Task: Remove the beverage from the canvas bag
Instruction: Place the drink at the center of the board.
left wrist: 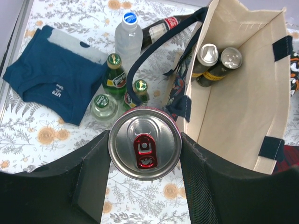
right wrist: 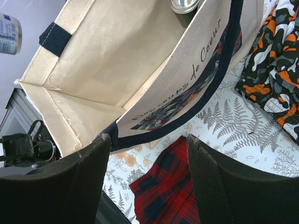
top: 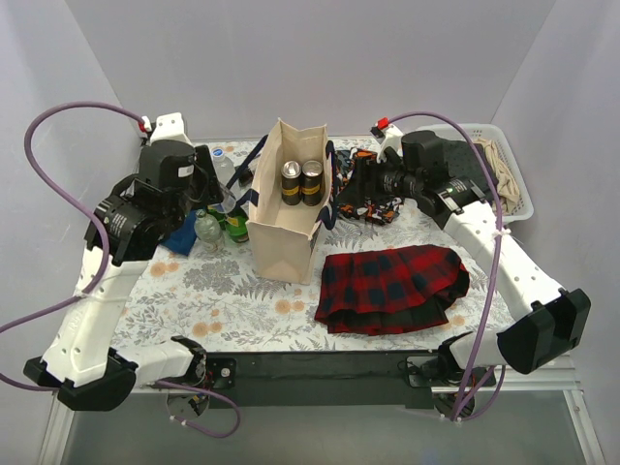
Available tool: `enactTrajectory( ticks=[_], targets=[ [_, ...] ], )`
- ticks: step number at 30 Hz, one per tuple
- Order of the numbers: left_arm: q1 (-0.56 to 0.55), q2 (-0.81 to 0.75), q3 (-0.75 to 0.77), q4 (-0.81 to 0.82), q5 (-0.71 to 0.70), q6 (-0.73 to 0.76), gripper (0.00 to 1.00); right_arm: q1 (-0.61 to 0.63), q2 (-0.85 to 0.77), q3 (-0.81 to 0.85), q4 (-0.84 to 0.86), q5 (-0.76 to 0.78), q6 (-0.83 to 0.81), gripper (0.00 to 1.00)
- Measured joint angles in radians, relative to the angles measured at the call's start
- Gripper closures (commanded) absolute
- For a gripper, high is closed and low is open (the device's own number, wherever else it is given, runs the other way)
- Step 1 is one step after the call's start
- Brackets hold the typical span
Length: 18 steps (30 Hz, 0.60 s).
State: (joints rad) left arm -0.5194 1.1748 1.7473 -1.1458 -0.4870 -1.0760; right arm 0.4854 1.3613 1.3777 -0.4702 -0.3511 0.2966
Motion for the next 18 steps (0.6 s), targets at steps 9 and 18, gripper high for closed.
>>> enactTrajectory(
  ticks=[9,18],
  targets=[
    [0.0,-0.025,-0.191,0.042,0.004,-0.006,1.0,0.0,0.005,0.0,0.003,-0.003,0.004,0.28],
    [0.0,-0.04,-0.43,0.183,0.027,-0.006,1.0,0.0,-0.003,-0.002,0.003,-0.003,0.004,0.28]
  ],
)
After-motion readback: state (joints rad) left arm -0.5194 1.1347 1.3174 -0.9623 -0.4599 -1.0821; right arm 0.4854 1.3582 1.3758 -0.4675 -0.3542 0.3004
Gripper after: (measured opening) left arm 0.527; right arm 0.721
